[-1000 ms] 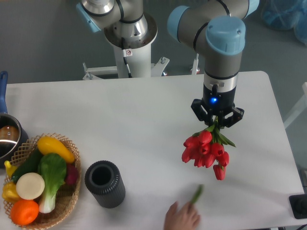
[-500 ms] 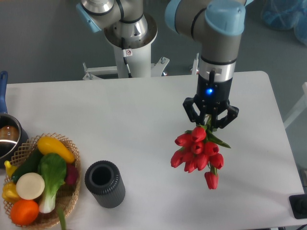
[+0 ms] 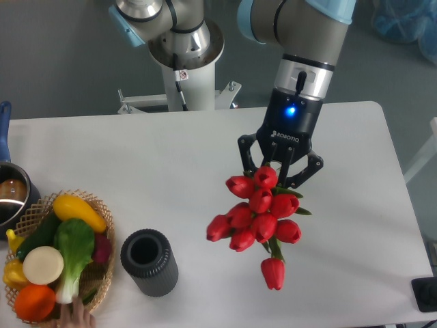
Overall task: Insert the flowers into the vase
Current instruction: 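Carry the red tulips toward the dark grey vase and tilt stems down, then lower the tulip stems into the dark grey vase opening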
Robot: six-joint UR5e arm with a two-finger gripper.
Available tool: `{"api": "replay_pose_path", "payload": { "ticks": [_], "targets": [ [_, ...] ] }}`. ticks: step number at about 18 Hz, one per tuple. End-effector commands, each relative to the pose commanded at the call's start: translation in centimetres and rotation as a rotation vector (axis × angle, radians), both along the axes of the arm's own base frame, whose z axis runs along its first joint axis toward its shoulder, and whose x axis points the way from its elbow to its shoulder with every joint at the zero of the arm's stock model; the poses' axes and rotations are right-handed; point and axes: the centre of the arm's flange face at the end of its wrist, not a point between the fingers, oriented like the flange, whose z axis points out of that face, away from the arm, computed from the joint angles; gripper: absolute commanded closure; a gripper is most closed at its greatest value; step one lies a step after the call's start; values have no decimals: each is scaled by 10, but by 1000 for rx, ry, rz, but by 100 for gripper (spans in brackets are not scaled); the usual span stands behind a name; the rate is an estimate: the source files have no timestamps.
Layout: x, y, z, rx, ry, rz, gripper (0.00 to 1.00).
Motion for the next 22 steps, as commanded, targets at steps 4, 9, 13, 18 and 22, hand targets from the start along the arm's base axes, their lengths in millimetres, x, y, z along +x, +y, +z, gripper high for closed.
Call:
{"api": "replay_pose_path", "payload": {
  "ticks": [4, 9, 13, 18, 22],
  "targets": [
    [8, 4, 10, 130, -54, -90, 96],
    [11, 13, 8, 299, -106, -235, 93],
    [27, 43, -11, 343, -106, -342, 91],
    [29, 72, -11, 361, -104, -396, 88],
    [37, 83, -12, 361, -107, -419, 88]
  ]
}}
